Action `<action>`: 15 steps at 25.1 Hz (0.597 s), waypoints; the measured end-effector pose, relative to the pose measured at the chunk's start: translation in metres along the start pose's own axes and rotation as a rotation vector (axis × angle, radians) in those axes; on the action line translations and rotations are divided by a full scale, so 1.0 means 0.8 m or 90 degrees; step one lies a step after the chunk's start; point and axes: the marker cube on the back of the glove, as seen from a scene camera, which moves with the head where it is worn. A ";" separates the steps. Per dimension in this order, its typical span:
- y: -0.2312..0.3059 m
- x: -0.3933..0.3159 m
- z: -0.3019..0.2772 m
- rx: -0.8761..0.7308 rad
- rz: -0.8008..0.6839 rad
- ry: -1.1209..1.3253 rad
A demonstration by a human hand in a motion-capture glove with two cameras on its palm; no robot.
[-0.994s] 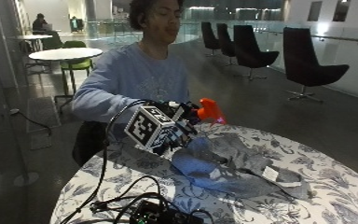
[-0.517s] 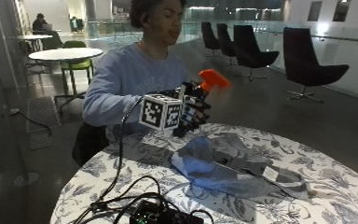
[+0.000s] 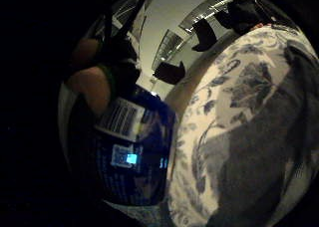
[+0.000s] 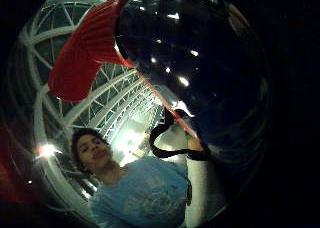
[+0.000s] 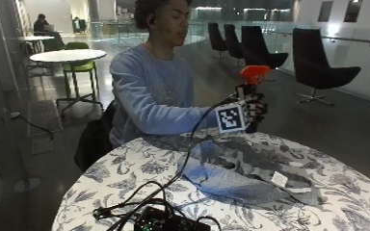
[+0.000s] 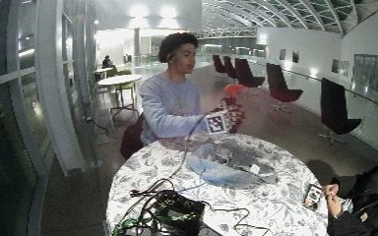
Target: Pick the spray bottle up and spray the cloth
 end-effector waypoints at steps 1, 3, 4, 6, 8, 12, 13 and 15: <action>-0.008 0.016 0.013 -0.006 0.008 0.009; -0.018 0.045 0.035 -0.023 0.025 0.029; -0.019 0.057 0.043 -0.034 0.032 0.041; -0.015 0.077 0.054 -0.064 0.041 0.074; -0.011 0.092 0.058 -0.085 0.045 0.106; -0.006 0.103 0.066 -0.082 0.042 0.129; -0.001 0.102 0.067 -0.089 0.043 0.126; 0.005 0.089 0.067 -0.091 0.045 0.093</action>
